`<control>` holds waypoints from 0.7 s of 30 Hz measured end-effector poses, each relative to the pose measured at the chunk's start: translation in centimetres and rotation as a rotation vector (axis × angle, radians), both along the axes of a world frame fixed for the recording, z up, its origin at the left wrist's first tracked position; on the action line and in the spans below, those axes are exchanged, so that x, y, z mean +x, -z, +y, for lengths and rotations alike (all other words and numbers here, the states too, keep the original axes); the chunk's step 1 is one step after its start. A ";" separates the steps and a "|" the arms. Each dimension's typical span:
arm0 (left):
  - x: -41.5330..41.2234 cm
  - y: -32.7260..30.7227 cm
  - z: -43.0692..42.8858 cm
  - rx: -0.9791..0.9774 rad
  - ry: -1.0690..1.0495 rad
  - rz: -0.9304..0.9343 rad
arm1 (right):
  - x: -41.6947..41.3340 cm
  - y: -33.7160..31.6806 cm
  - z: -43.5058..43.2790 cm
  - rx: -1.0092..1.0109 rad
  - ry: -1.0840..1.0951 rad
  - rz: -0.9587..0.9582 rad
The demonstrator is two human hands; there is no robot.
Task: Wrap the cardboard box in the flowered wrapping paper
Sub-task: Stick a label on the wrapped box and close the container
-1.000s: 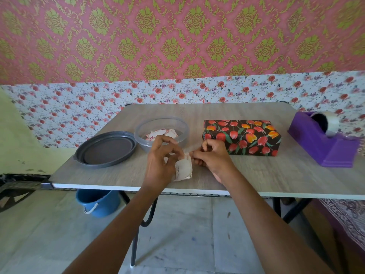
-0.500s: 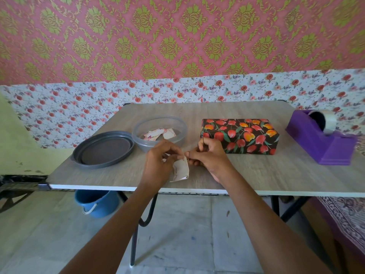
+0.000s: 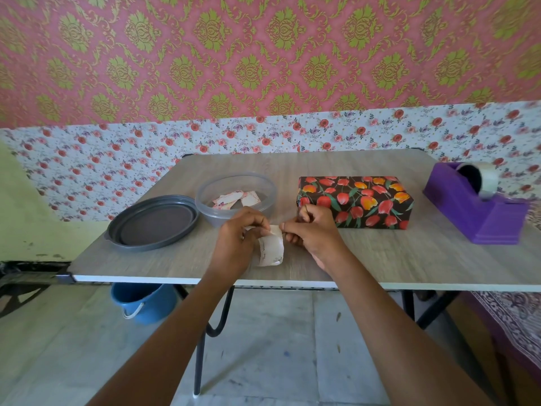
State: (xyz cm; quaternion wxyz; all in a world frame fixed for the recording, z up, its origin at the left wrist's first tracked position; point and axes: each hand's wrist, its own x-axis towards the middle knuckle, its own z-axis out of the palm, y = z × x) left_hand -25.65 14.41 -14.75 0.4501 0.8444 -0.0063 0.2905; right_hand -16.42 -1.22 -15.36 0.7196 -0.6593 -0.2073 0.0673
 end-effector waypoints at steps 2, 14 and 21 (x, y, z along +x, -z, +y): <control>-0.1 -0.1 0.0 -0.009 0.012 -0.037 | 0.1 0.0 0.0 0.005 0.010 0.026; -0.6 0.1 -0.2 -0.119 0.045 -0.090 | 0.0 0.4 0.3 -0.174 0.182 -0.083; -1.0 0.2 0.4 -0.325 -0.096 -0.312 | -0.7 0.4 0.0 -0.344 0.364 -0.294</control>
